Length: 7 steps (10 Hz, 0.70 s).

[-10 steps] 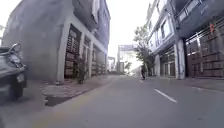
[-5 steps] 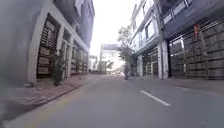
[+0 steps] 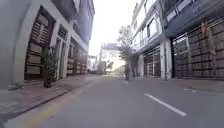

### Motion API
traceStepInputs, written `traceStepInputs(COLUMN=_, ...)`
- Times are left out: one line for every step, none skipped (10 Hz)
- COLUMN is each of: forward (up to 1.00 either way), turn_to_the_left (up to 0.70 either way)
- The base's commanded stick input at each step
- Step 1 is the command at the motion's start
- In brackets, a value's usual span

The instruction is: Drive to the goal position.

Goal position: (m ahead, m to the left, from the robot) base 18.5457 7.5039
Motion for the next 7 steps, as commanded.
traceStepInputs(forward=1.0, turn_to_the_left=0.0)
traceStepInputs(forward=1.0, turn_to_the_left=0.0)
traceStepInputs(forward=1.0, turn_to_the_left=0.0)
traceStepInputs(forward=1.0, turn_to_the_left=0.0)
traceStepInputs(forward=1.0, turn_to_the_left=0.0)
traceStepInputs(forward=1.0, turn_to_the_left=0.0)
traceStepInputs(forward=1.0, turn_to_the_left=0.0)
